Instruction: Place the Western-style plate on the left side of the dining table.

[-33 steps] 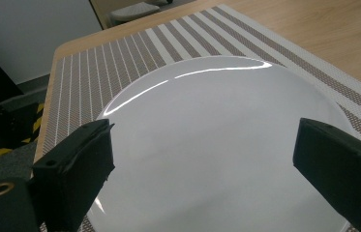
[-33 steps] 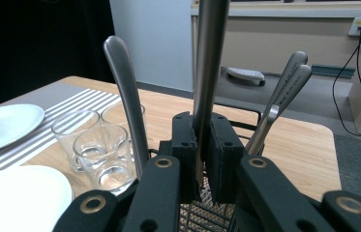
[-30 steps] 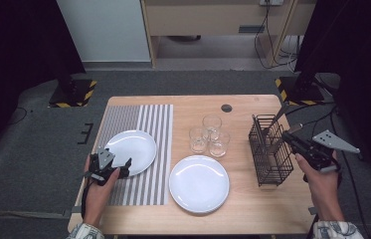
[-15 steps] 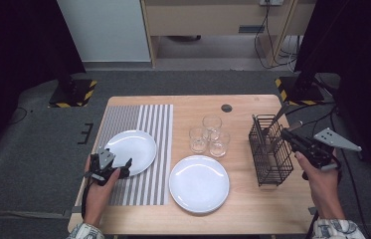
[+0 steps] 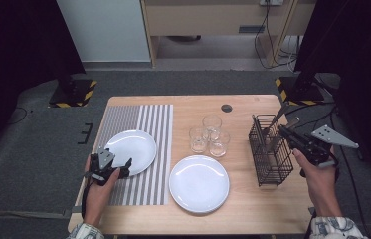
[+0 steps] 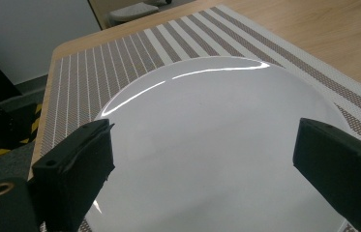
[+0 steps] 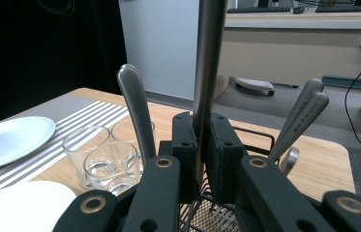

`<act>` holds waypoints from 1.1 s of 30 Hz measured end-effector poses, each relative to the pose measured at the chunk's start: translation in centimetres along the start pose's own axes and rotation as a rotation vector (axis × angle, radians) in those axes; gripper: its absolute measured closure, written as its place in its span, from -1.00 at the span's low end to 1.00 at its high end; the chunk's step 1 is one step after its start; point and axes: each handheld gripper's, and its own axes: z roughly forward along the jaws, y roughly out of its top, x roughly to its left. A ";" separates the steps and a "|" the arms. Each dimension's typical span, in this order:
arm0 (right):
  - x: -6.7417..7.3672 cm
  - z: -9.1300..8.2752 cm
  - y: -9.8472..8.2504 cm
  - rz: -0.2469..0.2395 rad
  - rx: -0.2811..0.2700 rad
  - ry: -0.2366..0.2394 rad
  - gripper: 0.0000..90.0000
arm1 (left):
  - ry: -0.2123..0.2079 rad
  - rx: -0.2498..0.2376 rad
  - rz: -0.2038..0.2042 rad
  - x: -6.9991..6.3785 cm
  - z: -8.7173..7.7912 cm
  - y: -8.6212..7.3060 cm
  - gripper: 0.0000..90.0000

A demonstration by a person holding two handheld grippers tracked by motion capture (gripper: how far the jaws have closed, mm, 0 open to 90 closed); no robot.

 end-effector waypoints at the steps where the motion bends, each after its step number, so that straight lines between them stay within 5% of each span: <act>1: 0.1 0.0 0.1 -0.001 0.002 0.001 0.85 | 0.000 -0.001 0.000 0.0 0.0 0.0 -0.85; 33: -0.5 -1.6 2.0 -0.062 0.050 0.065 0.85 | 0.005 -0.009 -0.005 0.1 -0.2 0.1 -0.85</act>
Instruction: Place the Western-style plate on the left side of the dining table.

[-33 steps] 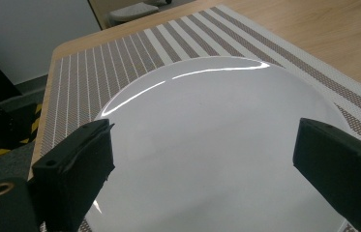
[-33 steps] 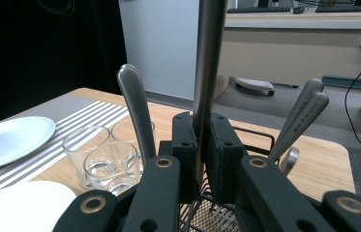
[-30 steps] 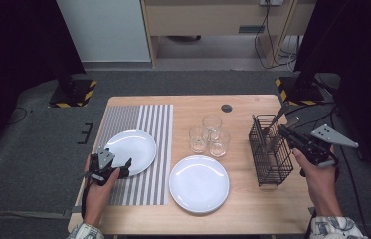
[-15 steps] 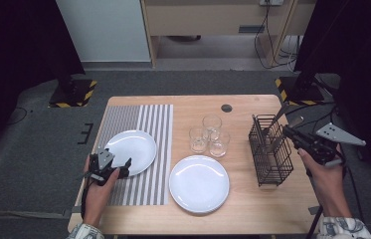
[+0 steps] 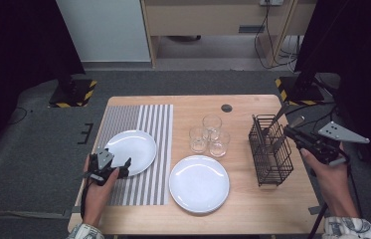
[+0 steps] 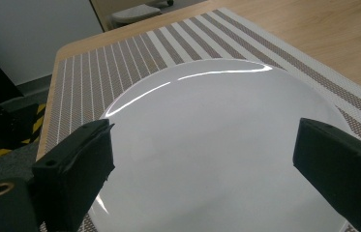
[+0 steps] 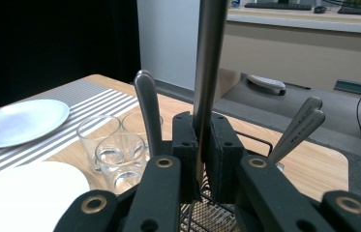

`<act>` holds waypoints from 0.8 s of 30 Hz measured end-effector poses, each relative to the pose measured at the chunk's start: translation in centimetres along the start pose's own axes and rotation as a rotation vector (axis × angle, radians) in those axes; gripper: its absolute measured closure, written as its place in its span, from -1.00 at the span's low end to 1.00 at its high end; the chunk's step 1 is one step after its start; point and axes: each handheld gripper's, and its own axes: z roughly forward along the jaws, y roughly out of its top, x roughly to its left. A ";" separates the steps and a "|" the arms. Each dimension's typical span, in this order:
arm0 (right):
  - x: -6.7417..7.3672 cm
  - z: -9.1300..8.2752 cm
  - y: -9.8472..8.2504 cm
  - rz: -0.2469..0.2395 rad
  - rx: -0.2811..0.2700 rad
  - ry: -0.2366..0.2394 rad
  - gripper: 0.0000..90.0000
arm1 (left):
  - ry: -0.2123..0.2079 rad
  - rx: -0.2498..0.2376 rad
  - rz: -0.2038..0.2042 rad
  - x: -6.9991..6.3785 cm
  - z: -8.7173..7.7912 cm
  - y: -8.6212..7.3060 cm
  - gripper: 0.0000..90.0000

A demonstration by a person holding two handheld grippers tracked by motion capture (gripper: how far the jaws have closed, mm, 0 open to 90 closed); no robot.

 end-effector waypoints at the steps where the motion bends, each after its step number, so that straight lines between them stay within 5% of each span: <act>1: 0.0 -0.1 0.1 -0.002 0.000 0.003 0.85 | 0.000 0.000 0.000 0.0 0.0 0.0 -0.85; 24: -0.4 -0.7 1.0 0.003 0.002 0.010 0.85 | -0.003 0.006 0.003 -0.1 0.1 0.0 -0.85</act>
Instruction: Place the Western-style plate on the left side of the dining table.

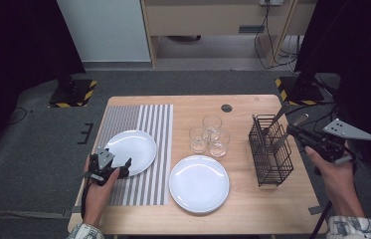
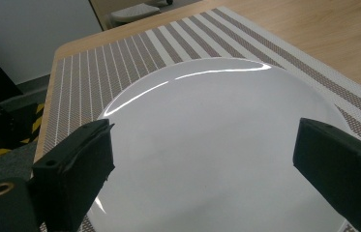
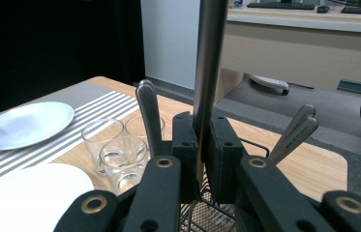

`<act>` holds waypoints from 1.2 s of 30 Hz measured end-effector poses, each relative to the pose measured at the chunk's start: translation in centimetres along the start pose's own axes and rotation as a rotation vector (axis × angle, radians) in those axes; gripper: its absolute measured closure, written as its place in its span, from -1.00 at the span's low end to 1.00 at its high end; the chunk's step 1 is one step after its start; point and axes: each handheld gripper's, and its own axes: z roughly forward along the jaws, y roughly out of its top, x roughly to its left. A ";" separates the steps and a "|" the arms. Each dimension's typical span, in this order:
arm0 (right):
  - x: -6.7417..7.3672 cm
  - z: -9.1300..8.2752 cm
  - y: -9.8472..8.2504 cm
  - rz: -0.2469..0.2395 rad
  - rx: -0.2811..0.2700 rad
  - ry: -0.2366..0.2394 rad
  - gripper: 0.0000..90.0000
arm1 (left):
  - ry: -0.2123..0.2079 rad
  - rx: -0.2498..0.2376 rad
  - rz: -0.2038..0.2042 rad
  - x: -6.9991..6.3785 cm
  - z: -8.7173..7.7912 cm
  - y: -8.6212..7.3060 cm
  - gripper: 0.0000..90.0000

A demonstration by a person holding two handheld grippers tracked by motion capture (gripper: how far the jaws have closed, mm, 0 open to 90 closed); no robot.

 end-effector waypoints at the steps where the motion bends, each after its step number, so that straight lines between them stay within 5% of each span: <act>1: 0.0 0.0 0.0 0.001 0.002 0.001 0.85 | 0.000 0.000 0.000 0.0 0.0 0.0 -0.85; 36: -0.3 -0.9 1.6 0.000 -0.017 0.020 0.85 | 0.002 -0.002 0.000 0.0 -0.1 0.0 -0.85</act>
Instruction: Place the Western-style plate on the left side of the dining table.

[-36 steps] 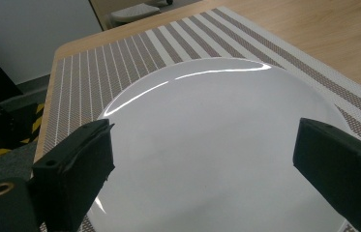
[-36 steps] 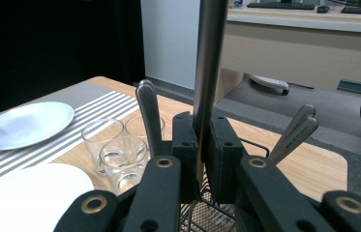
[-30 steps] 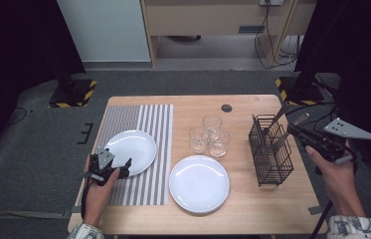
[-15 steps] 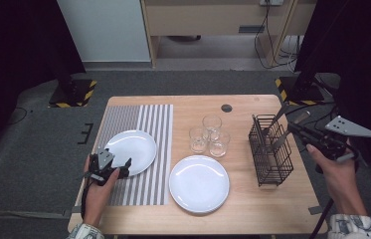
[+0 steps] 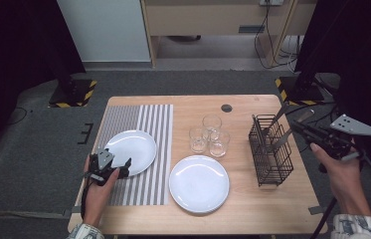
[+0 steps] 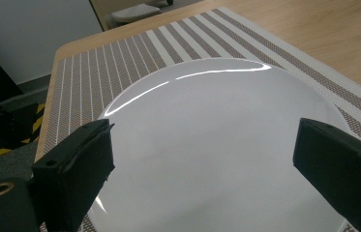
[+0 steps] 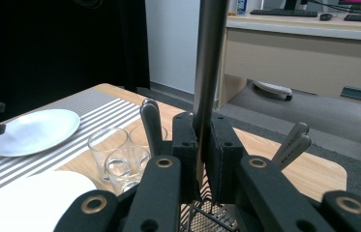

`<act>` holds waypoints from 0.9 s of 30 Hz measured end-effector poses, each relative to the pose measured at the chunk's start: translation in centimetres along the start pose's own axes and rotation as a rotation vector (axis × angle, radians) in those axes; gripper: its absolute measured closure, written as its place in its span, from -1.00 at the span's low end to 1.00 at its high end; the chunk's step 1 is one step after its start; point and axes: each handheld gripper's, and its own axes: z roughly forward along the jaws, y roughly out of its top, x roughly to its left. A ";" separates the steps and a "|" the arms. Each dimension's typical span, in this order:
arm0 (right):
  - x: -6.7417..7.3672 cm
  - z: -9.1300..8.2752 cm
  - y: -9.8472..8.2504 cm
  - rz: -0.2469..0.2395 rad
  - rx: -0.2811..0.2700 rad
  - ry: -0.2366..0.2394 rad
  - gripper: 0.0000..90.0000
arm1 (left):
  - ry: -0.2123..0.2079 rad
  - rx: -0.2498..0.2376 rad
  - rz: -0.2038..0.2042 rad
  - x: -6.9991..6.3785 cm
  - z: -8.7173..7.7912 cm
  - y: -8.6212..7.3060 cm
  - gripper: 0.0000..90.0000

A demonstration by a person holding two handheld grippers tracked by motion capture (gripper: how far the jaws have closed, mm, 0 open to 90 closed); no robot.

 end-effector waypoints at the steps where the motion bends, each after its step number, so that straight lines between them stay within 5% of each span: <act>1: 0.0 -0.1 0.1 -0.004 -0.003 0.001 0.85 | 0.000 0.000 0.000 0.0 0.0 0.0 -0.85; 27: 0.4 -1.6 1.7 0.001 -0.079 0.047 0.85 | 0.000 0.000 0.000 0.0 0.0 0.0 -0.85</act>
